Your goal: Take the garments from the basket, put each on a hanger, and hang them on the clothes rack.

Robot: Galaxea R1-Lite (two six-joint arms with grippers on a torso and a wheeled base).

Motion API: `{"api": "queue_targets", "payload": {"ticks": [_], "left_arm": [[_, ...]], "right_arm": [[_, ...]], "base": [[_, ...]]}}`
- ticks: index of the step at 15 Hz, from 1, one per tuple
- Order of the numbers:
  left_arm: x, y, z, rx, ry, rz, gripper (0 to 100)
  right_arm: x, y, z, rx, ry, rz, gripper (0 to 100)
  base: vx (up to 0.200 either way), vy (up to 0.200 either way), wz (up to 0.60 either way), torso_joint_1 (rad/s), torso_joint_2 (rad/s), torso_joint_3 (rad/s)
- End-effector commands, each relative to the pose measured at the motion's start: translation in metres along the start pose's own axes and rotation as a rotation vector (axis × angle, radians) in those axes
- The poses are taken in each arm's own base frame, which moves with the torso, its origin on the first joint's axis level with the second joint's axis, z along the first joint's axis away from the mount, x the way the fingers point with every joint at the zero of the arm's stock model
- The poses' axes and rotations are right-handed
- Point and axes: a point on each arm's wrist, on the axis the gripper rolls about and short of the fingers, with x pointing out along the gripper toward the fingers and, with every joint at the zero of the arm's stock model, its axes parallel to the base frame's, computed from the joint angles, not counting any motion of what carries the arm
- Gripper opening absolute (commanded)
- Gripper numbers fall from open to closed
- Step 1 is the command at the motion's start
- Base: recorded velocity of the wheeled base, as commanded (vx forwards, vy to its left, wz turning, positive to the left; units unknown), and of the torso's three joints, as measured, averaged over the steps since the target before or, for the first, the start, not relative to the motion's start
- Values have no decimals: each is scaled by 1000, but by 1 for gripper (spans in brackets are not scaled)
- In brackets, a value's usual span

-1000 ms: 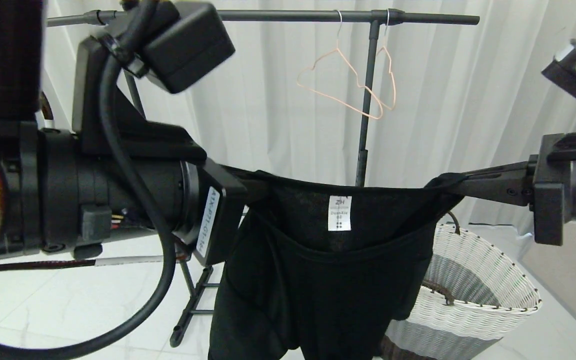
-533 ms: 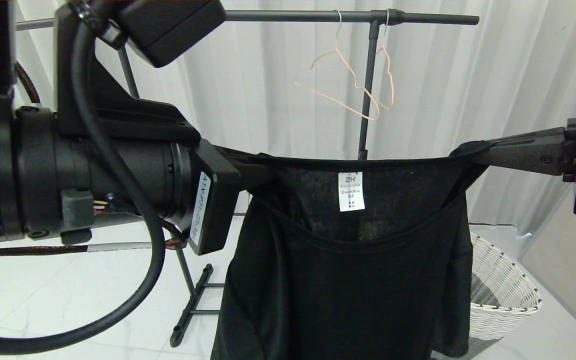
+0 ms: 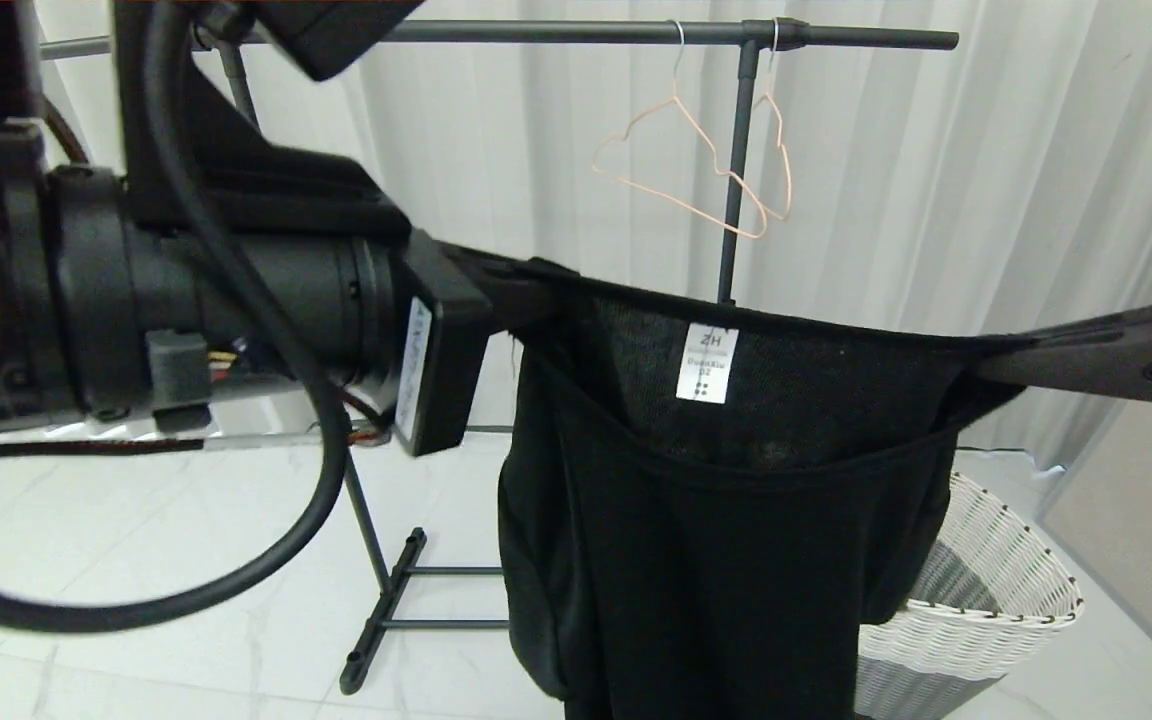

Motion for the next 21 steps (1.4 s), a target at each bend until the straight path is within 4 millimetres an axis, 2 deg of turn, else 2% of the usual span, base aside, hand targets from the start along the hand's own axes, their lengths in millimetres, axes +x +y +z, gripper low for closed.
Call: {"api": "queue_targets", "payload": {"ticks": [1, 4, 10, 12, 14, 17, 21], "left_arm": [[28, 12, 2, 12, -30, 15, 0], [43, 18, 9, 16, -90, -12, 0], [38, 18, 8, 12, -90, -14, 0], [35, 19, 8, 0, -83, -7, 0], [15, 20, 9, -108, -12, -12, 0], [-10, 15, 2, -267, 101, -21, 0], [-22, 9, 6, -320, 88, -15, 0]], "right_arm": [[-31, 14, -6, -27, -14, 62, 0], [-39, 30, -15, -68, 49, 175, 0], [-28, 29, -10, -61, 54, 165, 0], [-6, 17, 6, -34, 6, 102, 0], [26, -1, 38, -14, -39, 36, 0], [56, -11, 68, -14, -81, 18, 0], [64, -13, 75, -19, -90, 18, 0]], "base": [[0, 0, 0, 0, 0, 0], [0, 0, 0, 0, 0, 0], [0, 0, 0, 0, 0, 0], [0, 0, 0, 0, 0, 0], [0, 0, 0, 0, 0, 0], [0, 0, 0, 0, 0, 0], [0, 0, 0, 0, 0, 0]]}}
